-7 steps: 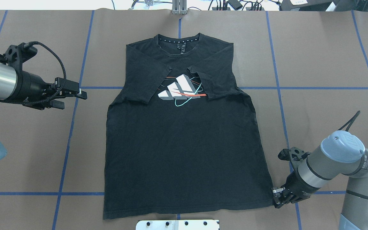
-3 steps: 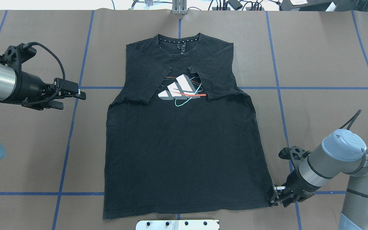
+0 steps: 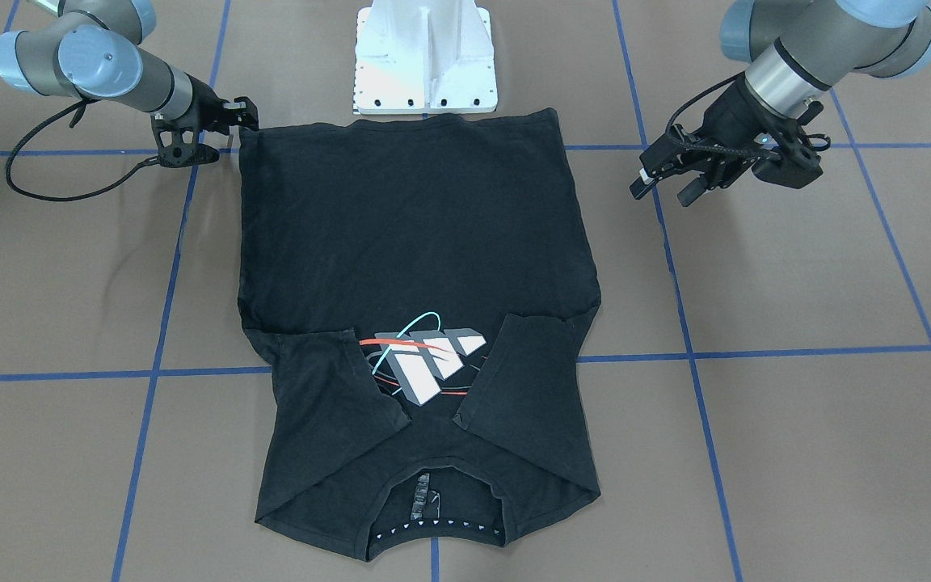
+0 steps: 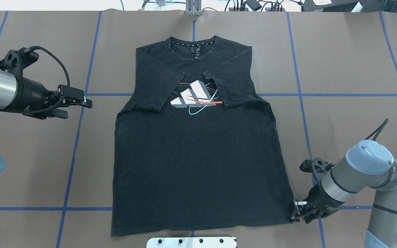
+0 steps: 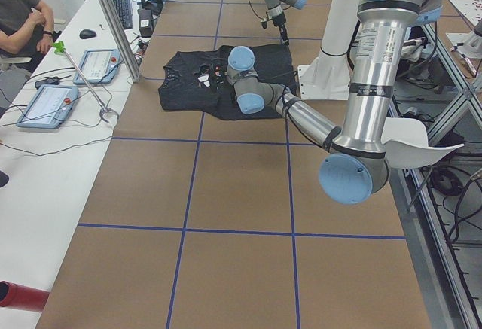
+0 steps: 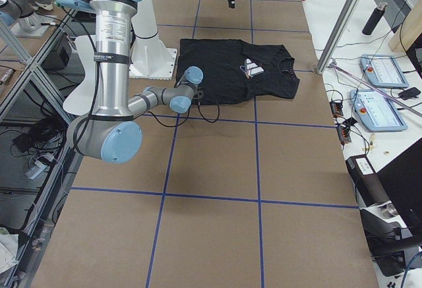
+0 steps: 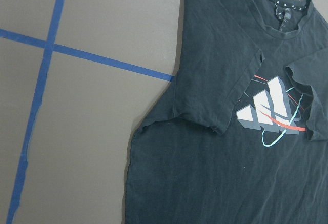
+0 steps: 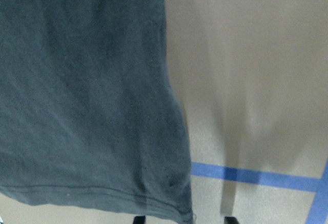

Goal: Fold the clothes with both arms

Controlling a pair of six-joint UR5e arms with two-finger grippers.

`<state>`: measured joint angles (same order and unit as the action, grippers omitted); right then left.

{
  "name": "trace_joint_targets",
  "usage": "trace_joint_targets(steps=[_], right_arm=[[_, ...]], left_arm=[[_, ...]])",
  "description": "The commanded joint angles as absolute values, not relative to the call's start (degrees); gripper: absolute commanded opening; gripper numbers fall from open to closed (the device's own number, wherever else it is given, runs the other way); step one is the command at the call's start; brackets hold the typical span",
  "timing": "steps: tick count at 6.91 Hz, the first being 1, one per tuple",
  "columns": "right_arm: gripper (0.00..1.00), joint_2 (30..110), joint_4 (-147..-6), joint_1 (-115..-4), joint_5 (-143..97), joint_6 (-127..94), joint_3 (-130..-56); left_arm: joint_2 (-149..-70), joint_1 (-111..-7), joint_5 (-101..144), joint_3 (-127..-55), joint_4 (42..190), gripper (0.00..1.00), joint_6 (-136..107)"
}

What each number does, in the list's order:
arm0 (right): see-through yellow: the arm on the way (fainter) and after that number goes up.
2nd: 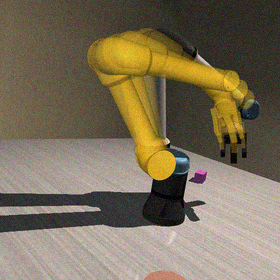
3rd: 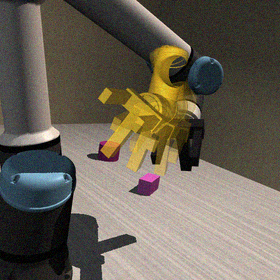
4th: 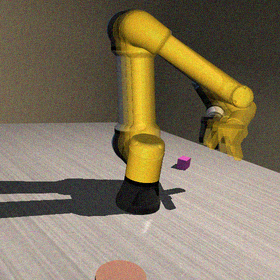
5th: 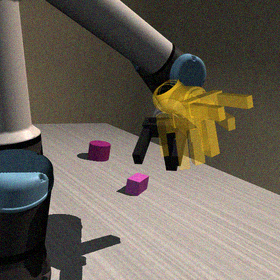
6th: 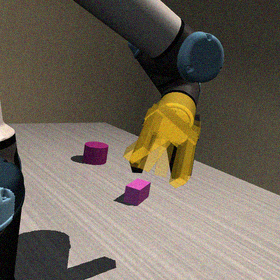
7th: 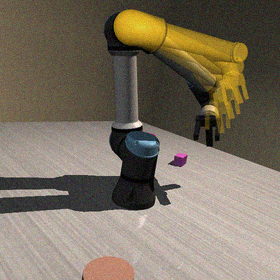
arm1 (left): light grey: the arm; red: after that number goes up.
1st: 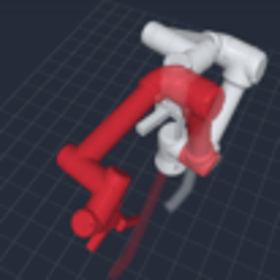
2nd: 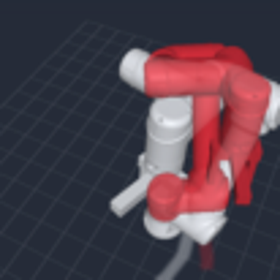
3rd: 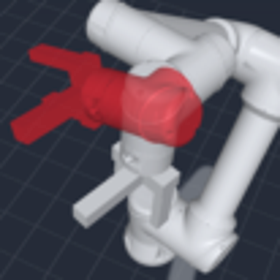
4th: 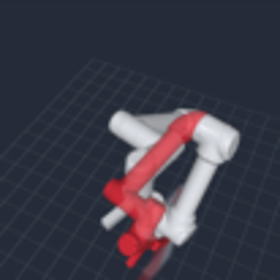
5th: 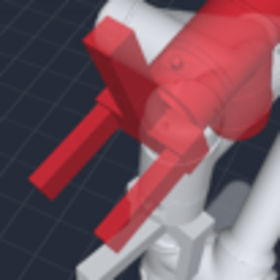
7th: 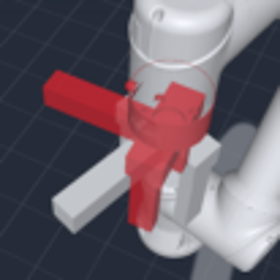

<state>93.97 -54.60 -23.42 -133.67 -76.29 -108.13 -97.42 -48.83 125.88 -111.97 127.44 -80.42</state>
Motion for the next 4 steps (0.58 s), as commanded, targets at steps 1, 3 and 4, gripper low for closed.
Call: trace_joint_targets(steps=[1, 3, 4], right_arm=[[0.51, 93.95, -54.67, -23.20, -133.59, -76.29, -108.02], [0.49, 93.96, -54.67, -23.20, -133.59, -76.29, -108.02], [0.46, 93.87, -54.67, -23.12, -133.59, -76.29, -108.02]], left_arm=[[-97.38, -48.78, 125.86, -111.97, 127.44, 1.00, -80.42], [-97.21, -48.78, 125.86, -111.97, 127.44, 1.00, -80.42], [-97.21, -48.78, 125.86, -112.06, 127.53, 1.00, -80.42]])
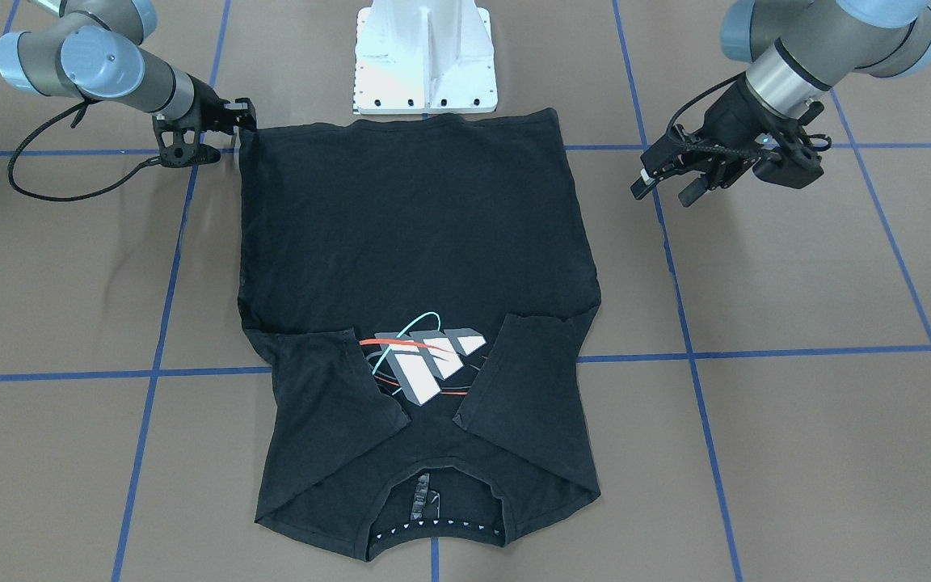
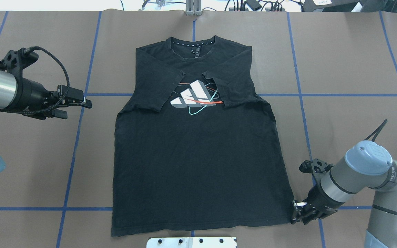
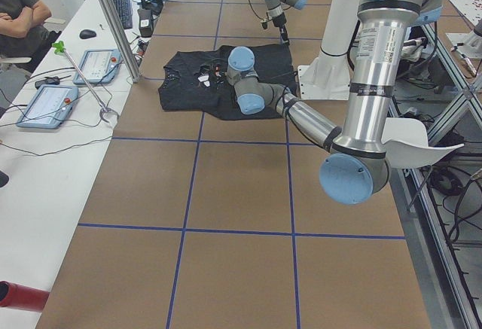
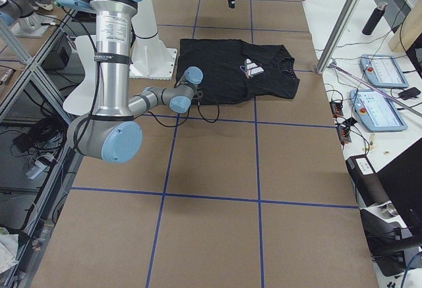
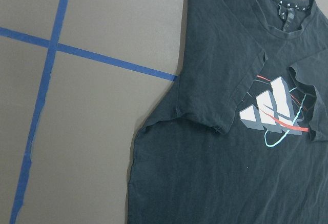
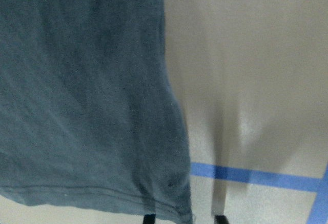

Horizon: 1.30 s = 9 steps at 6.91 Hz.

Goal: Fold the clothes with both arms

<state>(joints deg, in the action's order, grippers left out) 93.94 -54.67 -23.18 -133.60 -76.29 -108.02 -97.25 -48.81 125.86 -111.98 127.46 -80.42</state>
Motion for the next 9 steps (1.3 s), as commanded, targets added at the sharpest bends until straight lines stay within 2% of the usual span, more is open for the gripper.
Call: trace_joint_targets(steps=[1, 8, 9], right_arm=[[0.45, 93.87, -54.75, -23.20, -133.68, -76.29, -107.93], [0.45, 93.43, -54.84, -22.94, -133.77, -76.29, -107.14], [0.43, 93.51, -54.84, -23.03, -133.77, -76.29, -107.14]], left_arm=[[-97.21, -48.87, 125.86, -112.06, 127.44, 1.00, -80.42], [-97.12, -48.87, 125.86, -112.32, 127.53, 1.00, -80.42], [-97.03, -48.87, 125.86, -112.41, 127.53, 1.00, -80.42]])
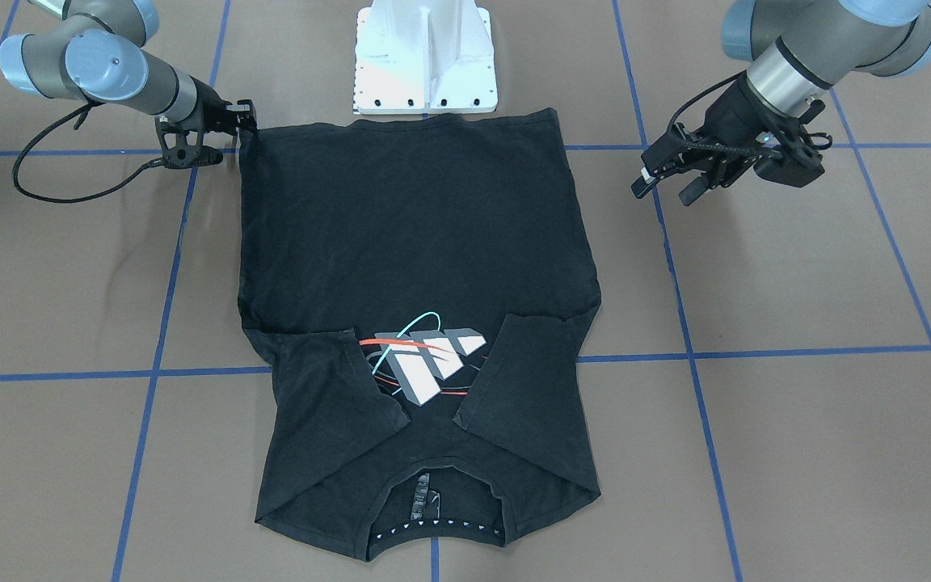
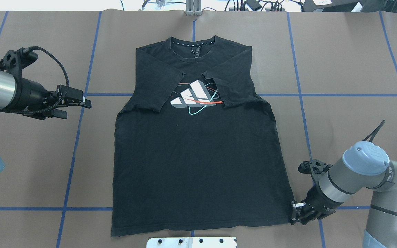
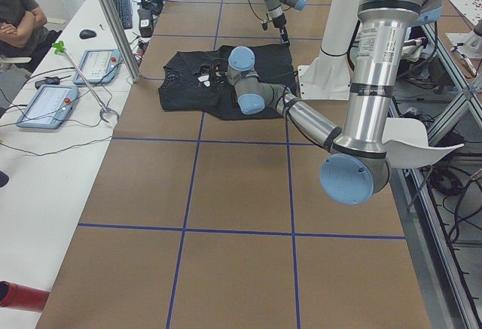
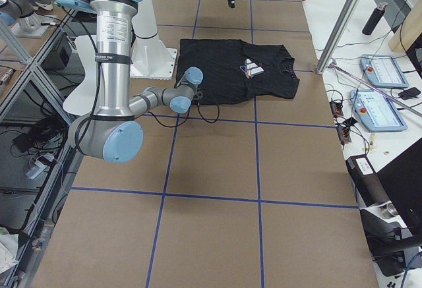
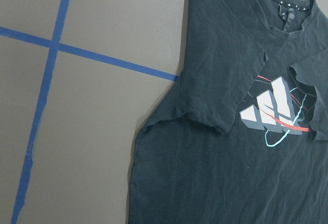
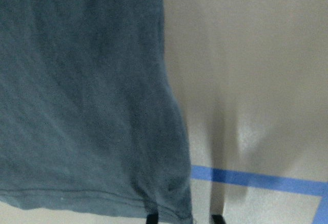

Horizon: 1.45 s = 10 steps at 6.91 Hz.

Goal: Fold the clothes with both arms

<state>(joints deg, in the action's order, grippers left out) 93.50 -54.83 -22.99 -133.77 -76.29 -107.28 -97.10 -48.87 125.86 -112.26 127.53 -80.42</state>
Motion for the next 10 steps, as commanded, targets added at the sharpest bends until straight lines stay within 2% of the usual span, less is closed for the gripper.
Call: trace_joint_targets(steps=[1, 2, 3, 8, 10], right_arm=[[0.22, 93.60, -54.84, -23.20, -133.77, -76.29, -107.23], [0.03, 93.52, -54.84, -23.20, -133.68, -76.29, -107.31], [0.00, 93.60, -54.76, -23.29, -133.68, -76.29, -107.49], [0.00, 93.34, -54.23, -26.44, -134.56, -76.29, -110.81], [0.00, 92.38, -54.05, -28.81, -134.21, -77.07, -112.32]], left_arm=[[-96.68, -48.87, 125.86, -112.50, 127.53, 1.00, -80.42], [-96.68, -48.87, 125.86, -112.50, 127.53, 1.00, -80.42], [-96.68, -48.87, 125.86, -112.50, 127.62, 1.00, -80.42], [-96.42, -48.34, 125.86, -112.76, 127.62, 1.00, -80.42], [-95.98, -45.02, 125.95, -113.03, 127.62, 1.00, -81.29]])
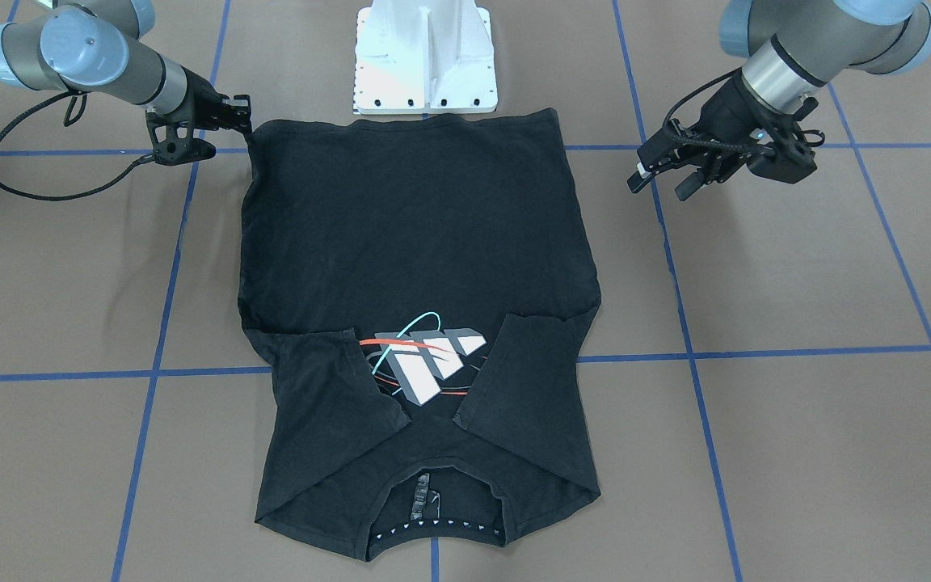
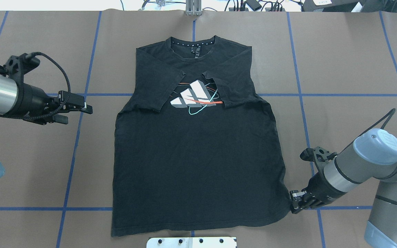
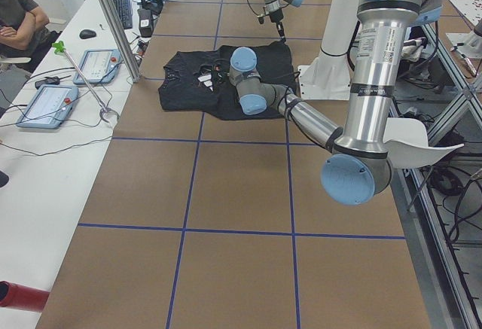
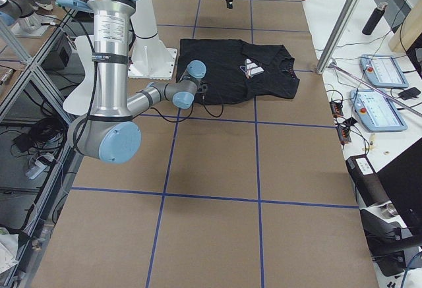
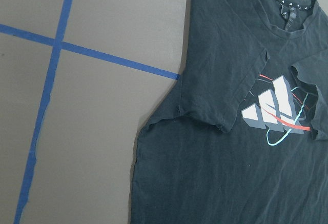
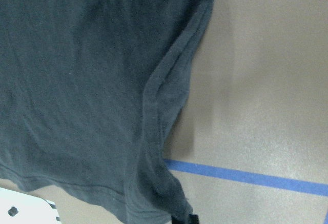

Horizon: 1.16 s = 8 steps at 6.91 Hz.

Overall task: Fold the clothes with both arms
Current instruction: 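Lower the left gripper to the other hem corner nearest the robot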

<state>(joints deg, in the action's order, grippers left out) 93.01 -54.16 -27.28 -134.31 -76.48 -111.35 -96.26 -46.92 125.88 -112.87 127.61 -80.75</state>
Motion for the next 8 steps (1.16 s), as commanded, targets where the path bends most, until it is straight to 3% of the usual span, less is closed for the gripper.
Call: trace_joint_targets(steps=[1, 6, 8], right_arm=[[0.00, 91.94, -54.05, -29.70, -134.38, -77.86, -113.02], [0.00, 90.53, -54.05, -31.99, -134.82, -77.96, -115.22], [0.00, 90.53, -54.05, -32.69, -134.91, -77.96, -115.49]], left_arm=[[-94.58, -42.30, 125.95, -113.64, 128.05, 1.00, -83.91], [-92.04, -20.70, 114.74, -114.70, 142.59, 1.00, -107.18], [-89.84, -17.32, 112.15, -114.52, 143.88, 1.00, -108.54]])
